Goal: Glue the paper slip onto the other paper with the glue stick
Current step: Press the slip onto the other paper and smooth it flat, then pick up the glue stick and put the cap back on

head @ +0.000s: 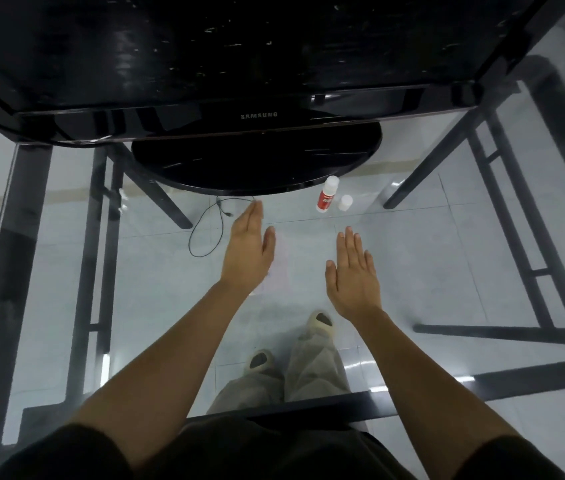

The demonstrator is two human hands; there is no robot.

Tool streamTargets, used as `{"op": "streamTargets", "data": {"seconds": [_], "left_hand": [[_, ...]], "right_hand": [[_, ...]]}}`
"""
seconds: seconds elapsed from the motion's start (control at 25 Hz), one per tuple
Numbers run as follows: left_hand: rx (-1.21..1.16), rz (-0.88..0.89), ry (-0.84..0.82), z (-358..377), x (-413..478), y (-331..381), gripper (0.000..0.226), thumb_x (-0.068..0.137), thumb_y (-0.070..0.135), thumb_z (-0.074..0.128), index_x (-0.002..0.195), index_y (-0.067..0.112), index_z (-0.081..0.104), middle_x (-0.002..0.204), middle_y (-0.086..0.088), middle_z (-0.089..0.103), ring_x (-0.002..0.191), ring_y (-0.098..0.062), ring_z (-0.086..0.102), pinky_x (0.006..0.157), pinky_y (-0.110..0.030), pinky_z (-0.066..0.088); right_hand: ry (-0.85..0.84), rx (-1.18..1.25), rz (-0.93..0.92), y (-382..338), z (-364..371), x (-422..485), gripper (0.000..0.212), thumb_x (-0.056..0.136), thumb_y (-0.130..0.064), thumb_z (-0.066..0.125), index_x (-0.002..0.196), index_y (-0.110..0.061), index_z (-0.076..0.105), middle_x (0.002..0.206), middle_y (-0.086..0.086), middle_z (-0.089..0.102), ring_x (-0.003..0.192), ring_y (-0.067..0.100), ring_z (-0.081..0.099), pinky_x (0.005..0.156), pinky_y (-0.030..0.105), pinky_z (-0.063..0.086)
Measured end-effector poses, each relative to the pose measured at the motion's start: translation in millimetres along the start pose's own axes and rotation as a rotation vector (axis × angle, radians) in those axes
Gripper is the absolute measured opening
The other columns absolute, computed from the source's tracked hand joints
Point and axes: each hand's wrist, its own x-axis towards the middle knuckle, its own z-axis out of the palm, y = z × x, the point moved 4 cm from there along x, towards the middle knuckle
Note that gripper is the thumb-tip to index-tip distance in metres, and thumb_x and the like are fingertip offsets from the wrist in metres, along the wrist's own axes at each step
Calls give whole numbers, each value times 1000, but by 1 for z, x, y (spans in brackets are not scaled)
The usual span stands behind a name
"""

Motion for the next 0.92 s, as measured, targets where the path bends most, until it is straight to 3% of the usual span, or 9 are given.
{"op": "streamTargets", "data": {"seconds": [0.12,0.28,0.48,0.6,0.72,0.84,0.92], "left_hand": [[-20,60,-102,22,29,26,58,93,31,50,142,7,28,145,-13,39,134,-26,33,105,-24,23],[-130,22,-151,41,60,43,68,83,34,65,138,8,36,136,-14,49,124,-25,46,101,-35,40],[-76,101,-100,54,73,58,38,84,27,66,114,5,55,112,-12,64,104,-24,59,83,-24,40],[-140,66,-113,52,70,59,31,86,24,62,110,6,54,106,-10,65,95,-17,59,82,-21,40],[-258,-36,-141,43,58,53,19,92,30,53,106,18,49,101,-4,56,84,-9,54,75,-20,42],[-317,-77,-168,28,38,43,32,96,31,43,125,17,44,106,-5,50,91,-18,57,80,-33,51],[-377,-96,-138,15,26,38,41,94,31,49,131,18,40,109,-5,53,92,-19,59,80,-32,52]], "right_hand": [[-4,-66,17,6,1,3,59,96,-42,8,147,-15,-6,157,4,-10,137,15,-22,112,33,-12],[9,-83,25,7,5,4,58,97,-42,8,147,-16,-6,157,3,-9,136,15,-24,111,34,-14],[31,-89,23,8,9,6,58,97,-44,8,147,-17,-5,157,1,-9,133,12,-29,107,33,-19],[27,-94,23,7,10,6,58,97,-44,8,147,-18,-5,157,0,-10,132,12,-31,105,32,-22],[12,-83,15,6,9,7,59,97,-45,6,147,-18,-8,157,0,-11,133,13,-30,106,33,-21],[-20,-43,1,4,3,5,59,97,-45,8,147,-17,-7,157,2,-10,137,15,-23,110,33,-15],[-20,42,13,0,-9,6,61,96,-47,12,148,-15,1,158,5,1,144,20,-7,113,34,-7]]}}
